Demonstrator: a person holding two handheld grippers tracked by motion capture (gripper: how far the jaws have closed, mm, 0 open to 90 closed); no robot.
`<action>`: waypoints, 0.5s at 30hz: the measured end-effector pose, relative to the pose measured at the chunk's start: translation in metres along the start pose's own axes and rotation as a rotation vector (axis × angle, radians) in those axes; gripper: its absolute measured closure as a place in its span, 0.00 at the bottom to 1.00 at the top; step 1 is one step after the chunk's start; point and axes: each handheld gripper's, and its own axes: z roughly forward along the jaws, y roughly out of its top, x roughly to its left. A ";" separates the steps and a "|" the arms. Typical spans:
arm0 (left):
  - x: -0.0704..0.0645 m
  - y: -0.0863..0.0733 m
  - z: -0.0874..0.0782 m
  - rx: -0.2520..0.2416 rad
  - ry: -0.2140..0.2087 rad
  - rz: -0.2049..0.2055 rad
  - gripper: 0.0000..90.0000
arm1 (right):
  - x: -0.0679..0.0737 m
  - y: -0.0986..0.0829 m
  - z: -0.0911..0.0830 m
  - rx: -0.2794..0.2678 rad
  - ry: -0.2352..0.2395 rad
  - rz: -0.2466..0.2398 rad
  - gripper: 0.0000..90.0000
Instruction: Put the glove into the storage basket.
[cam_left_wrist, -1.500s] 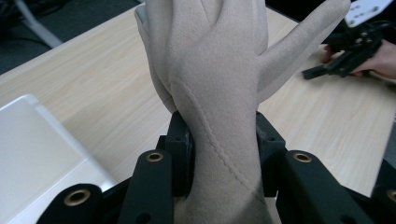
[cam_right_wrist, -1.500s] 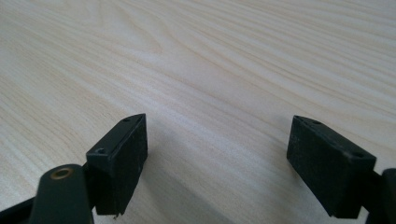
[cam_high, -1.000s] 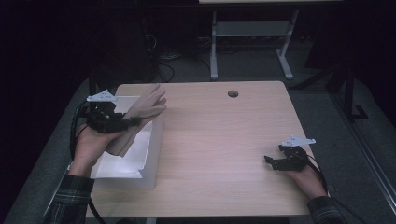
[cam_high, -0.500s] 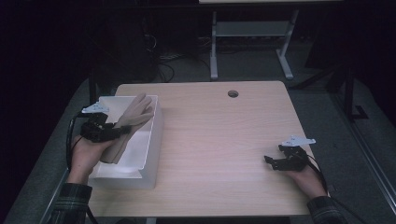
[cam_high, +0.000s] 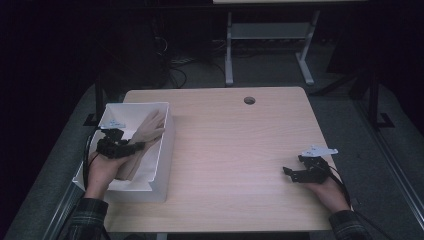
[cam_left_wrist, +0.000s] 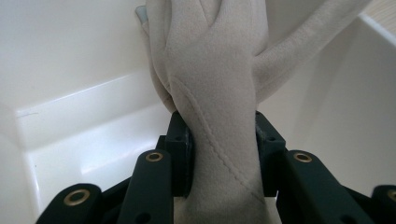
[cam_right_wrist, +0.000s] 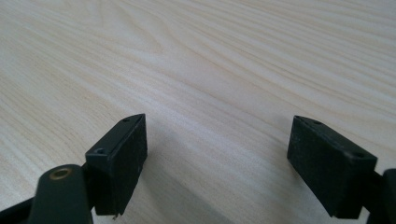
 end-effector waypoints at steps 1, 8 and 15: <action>0.000 -0.002 0.002 0.001 0.006 -0.003 0.73 | 0.000 0.000 0.000 0.000 0.000 0.000 0.22; 0.007 -0.014 0.010 0.025 0.024 -0.022 0.73 | 0.000 0.000 0.000 0.001 0.000 0.001 0.22; 0.009 -0.019 0.018 0.060 0.034 -0.020 0.72 | 0.000 0.000 0.000 0.001 0.000 0.002 0.22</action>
